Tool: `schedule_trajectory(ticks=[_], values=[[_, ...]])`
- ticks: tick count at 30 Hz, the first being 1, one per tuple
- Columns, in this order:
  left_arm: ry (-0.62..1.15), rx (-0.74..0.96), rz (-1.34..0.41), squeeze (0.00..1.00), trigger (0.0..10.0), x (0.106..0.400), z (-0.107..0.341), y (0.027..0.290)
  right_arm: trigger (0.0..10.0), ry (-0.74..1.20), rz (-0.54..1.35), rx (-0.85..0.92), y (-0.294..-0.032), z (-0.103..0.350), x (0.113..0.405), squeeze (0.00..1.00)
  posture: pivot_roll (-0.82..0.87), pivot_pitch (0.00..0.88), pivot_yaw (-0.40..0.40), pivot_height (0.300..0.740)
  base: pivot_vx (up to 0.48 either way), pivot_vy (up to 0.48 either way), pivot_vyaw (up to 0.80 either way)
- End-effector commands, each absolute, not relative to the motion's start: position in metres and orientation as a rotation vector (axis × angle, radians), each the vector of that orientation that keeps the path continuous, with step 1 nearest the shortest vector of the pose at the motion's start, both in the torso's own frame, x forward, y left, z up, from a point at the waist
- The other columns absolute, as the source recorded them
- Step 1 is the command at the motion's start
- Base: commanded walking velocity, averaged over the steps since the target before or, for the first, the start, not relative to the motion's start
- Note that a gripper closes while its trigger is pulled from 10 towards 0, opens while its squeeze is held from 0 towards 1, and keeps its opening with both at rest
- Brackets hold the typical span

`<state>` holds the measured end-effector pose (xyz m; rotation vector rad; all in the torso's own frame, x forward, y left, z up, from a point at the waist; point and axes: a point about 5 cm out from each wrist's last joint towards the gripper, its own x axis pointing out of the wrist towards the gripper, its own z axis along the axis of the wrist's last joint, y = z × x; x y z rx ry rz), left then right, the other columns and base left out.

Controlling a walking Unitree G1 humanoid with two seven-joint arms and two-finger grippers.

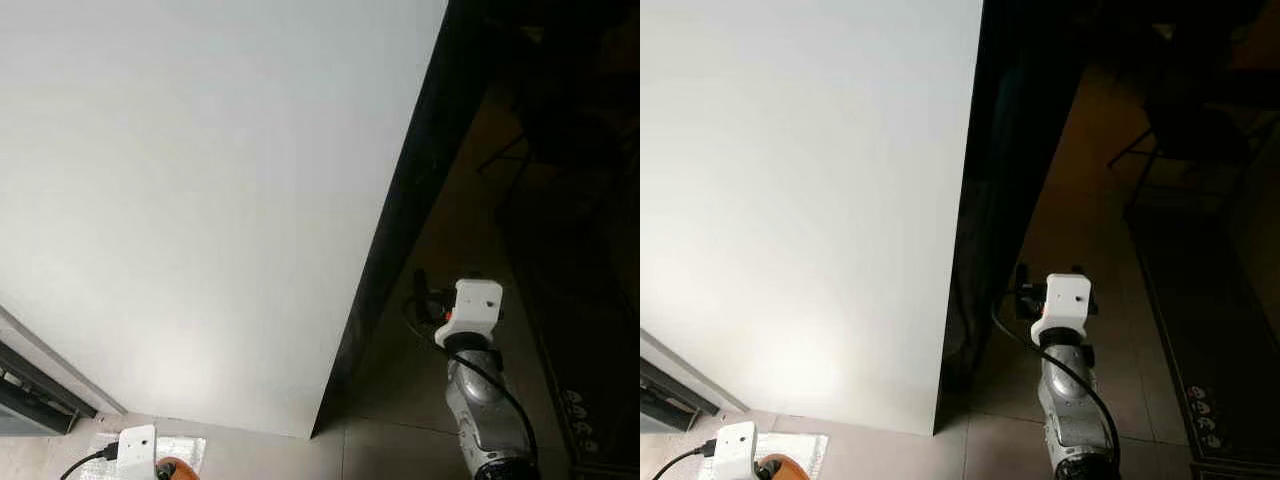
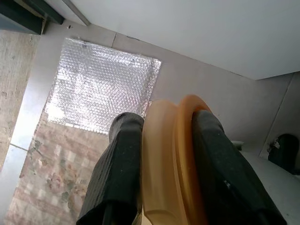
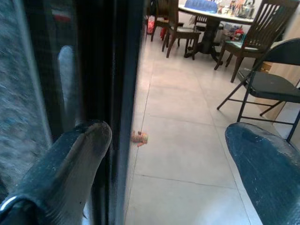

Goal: Restocking fridge

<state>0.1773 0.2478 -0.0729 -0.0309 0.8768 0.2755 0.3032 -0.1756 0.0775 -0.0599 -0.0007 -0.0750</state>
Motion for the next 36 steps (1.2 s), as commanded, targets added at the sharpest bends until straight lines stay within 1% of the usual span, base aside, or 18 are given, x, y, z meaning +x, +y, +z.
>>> schedule_trajectory(ticks=[1,4,8,12,14,18,22,23,24,25,27,30,33,36], values=[[0.909,-0.063,0.249,0.00,10.0,0.174,-0.078,0.235,10.0,0.011,-0.078,-0.051,-0.184,0.081,0.312,0.00,-0.05,0.138,-0.068,0.740,0.000,0.000,0.00],[0.909,-0.064,0.250,0.00,10.0,0.174,-0.078,0.235,10.0,0.037,-0.044,-0.066,-0.185,0.082,0.321,0.00,-0.05,0.143,-0.068,0.740,0.000,0.000,0.00],[0.912,-0.066,0.253,0.00,10.0,0.173,-0.079,0.236,10.0,0.031,-0.015,-0.005,-0.183,0.094,0.335,0.00,-0.05,0.150,-0.069,0.740,0.000,0.000,0.00],[0.918,-0.071,0.259,0.00,10.0,0.171,-0.079,0.239,10.0,0.004,-0.015,-0.002,-0.180,0.100,0.336,0.00,-0.05,0.154,-0.070,0.740,0.000,0.000,0.00],[0.924,-0.070,0.261,0.00,10.0,0.169,-0.079,0.242,10.0,-0.001,-0.016,0.008,-0.178,0.099,0.334,0.00,-0.05,0.157,-0.069,0.740,0.000,0.000,0.00],[0.938,-0.068,0.264,0.00,10.0,0.165,-0.080,0.244,10.0,0.026,-0.031,0.001,-0.175,0.083,0.318,0.00,-0.05,0.161,-0.067,0.740,0.000,0.000,0.00],[0.941,-0.064,0.267,0.00,10.0,0.165,-0.081,0.245,10.0,0.028,-0.031,-0.012,-0.173,0.077,0.305,0.00,-0.05,0.160,-0.066,0.740,0.000,0.000,0.00],[0.940,-0.062,0.267,0.00,10.0,0.166,-0.080,0.244,10.0,0.010,0.019,-0.055,-0.167,0.078,0.302,0.00,-0.05,0.160,-0.065,0.740,0.000,0.000,0.00],[0.940,-0.062,0.267,0.00,10.0,0.166,-0.080,0.244,10.0,0.010,0.019,-0.055,-0.167,0.078,0.302,0.00,-0.05,0.160,-0.065,0.740,0.000,0.000,0.00],[0.939,-0.061,0.265,0.00,10.0,0.167,-0.080,0.242,10.0,0.004,0.080,-0.068,-0.160,0.079,0.300,0.00,-0.05,0.158,-0.065,0.740,0.000,0.000,0.00],[0.936,-0.061,0.263,0.00,10.0,0.169,-0.080,0.239,10.0,0.004,0.131,-0.086,-0.154,0.080,0.301,0.00,-0.05,0.158,-0.066,0.740,0.000,0.000,0.00],[0.932,-0.062,0.262,0.00,10.0,0.172,-0.080,0.235,10.0,0.028,0.198,-0.064,-0.147,0.080,0.305,0.00,-0.05,0.154,-0.069,0.740,0.000,0.000,0.00],[0.928,-0.064,0.264,0.00,10.0,0.173,-0.080,0.236,10.0,0.038,0.342,-0.065,-0.135,0.082,0.306,0.00,-0.04,0.153,-0.071,0.740,0.000,0.000,0.00],[0.927,-0.064,0.265,0.00,10.0,0.172,-0.079,0.237,10.0,0.039,0.378,-0.058,-0.131,0.084,0.305,0.00,-0.05,0.151,-0.072,0.740,0.000,0.000,0.00]])
